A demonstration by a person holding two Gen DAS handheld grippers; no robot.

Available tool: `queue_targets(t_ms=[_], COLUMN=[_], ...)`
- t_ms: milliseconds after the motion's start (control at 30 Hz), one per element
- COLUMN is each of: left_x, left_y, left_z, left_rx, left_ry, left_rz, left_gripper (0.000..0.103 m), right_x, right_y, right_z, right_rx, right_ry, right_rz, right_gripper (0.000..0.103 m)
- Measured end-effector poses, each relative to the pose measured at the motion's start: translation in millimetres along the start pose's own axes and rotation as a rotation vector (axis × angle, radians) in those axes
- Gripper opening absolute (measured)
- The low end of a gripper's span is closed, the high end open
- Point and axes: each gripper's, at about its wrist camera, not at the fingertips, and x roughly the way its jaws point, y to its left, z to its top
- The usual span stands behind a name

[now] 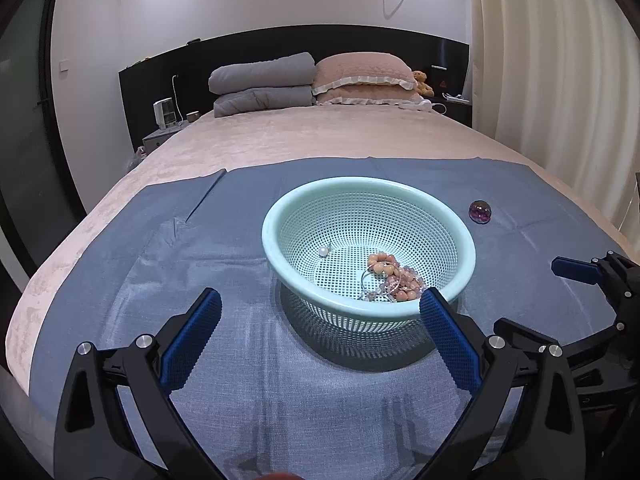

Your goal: Organize jewelry

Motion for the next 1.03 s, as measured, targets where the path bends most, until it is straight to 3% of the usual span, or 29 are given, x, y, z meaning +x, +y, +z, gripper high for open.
queue_targets(t_ms=[500,1033], left_x=[-4,0], left_y=[-5,5], left_z=[-1,0], left_rx=[0.021,-0.03], left_ry=[-0.02,-0.007], left_rz=[-0.064,-0.032], left_gripper=[0.097,0.097], right_x=[1,1], right_y=[1,1], right_z=[-2,-1], right_rx=[-0.004,-0.003], right_ry=[0.0,0.002], right_rz=[0.0,0.0], right_gripper=[0.095,0.095])
